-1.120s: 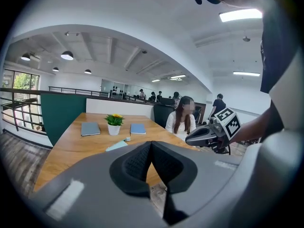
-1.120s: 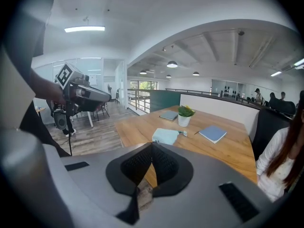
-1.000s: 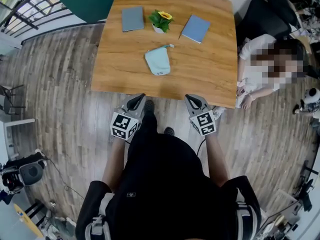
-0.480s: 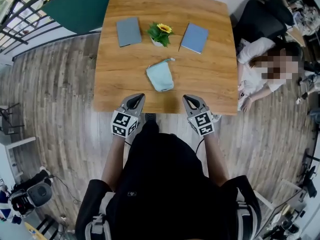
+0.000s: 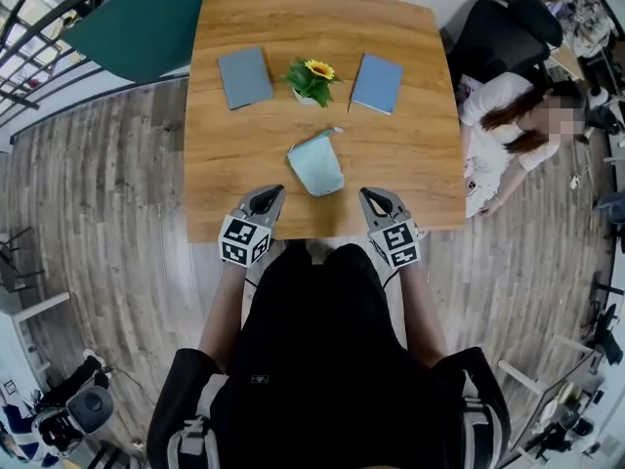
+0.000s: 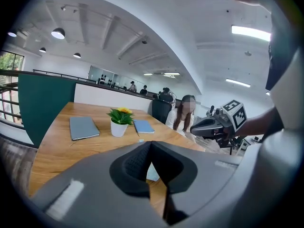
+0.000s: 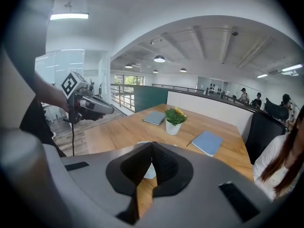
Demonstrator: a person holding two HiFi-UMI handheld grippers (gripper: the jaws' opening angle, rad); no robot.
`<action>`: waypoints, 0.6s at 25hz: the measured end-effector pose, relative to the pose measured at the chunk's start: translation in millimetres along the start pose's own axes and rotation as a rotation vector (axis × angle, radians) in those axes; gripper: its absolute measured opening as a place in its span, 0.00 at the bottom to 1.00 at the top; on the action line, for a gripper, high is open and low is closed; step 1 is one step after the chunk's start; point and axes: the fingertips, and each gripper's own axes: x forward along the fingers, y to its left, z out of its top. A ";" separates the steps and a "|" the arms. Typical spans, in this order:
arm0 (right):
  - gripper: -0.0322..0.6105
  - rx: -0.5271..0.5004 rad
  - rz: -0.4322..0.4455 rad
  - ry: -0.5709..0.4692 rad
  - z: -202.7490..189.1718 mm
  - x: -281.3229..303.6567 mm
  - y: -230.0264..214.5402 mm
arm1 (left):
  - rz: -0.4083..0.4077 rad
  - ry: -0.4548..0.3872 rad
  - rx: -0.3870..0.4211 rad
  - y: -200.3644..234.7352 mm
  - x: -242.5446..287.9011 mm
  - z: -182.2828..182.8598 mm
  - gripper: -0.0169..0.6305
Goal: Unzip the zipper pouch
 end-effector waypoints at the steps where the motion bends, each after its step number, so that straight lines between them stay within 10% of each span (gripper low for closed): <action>1: 0.06 0.003 0.002 0.010 -1.7 0.1 0.4 | -0.002 0.002 -0.005 1.5 1.0 -0.2 0.03; 15: 0.05 -0.016 0.098 -0.002 9.9 51.7 -10.1 | 0.036 0.047 -0.077 26.0 30.2 -12.8 0.03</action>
